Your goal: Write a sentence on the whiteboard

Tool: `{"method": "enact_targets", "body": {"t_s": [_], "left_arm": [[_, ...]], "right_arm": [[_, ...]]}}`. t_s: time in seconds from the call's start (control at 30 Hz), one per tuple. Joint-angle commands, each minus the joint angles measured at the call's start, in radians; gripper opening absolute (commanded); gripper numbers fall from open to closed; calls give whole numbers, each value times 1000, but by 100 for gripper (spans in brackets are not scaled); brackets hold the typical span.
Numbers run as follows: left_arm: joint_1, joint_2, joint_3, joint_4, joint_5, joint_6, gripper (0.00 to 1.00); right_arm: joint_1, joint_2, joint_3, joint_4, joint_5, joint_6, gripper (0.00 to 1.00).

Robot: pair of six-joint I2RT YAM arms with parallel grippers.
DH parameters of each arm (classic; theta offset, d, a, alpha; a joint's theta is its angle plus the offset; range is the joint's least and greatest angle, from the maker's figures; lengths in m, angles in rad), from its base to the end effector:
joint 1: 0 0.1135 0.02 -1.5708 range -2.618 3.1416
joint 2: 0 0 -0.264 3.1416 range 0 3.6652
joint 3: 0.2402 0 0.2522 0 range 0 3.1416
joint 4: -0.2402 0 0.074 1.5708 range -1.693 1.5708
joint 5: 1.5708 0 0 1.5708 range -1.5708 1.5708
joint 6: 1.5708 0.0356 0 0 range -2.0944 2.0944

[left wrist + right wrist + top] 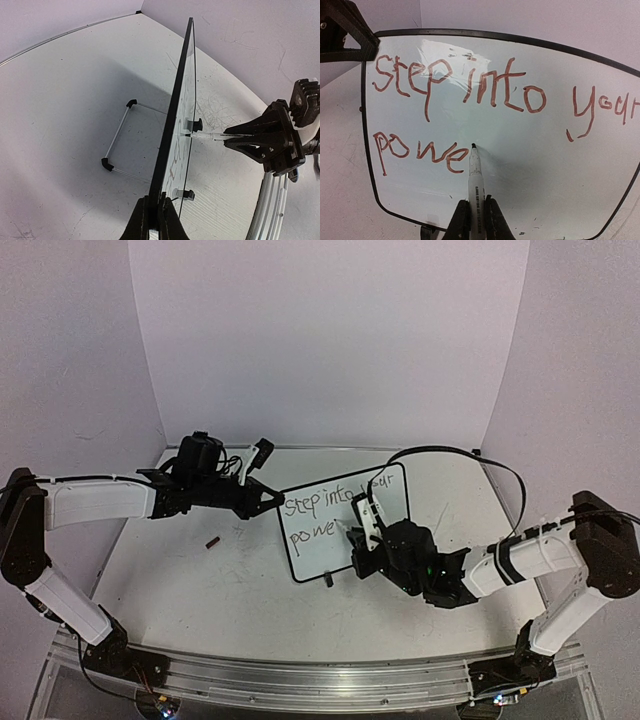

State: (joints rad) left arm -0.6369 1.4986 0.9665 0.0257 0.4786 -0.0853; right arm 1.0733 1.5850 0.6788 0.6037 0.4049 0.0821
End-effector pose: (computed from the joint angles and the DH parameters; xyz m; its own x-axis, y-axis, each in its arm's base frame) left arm 0.2594 -0.2123 0.2530 -0.4611 0.2470 -0.8523 0.8154 0.4969 -0.2971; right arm 0.1669 0.2780 0.1899 -0.1932 -0.1978 -0.9610 -0.6145 0.7880 -0.0387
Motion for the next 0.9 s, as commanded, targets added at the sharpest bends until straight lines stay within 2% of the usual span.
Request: {"method": "enact_targets", "body": {"t_s": [0.0, 0.87], "left_arm": [[0, -21, -9, -59, -70, 71, 0], [-1, -31, -13, -59, -77, 75, 0]], "right_arm": [[-5, 18, 31, -21, 26, 25, 0], [-2, 6, 10, -120, 5, 73, 0]]}}
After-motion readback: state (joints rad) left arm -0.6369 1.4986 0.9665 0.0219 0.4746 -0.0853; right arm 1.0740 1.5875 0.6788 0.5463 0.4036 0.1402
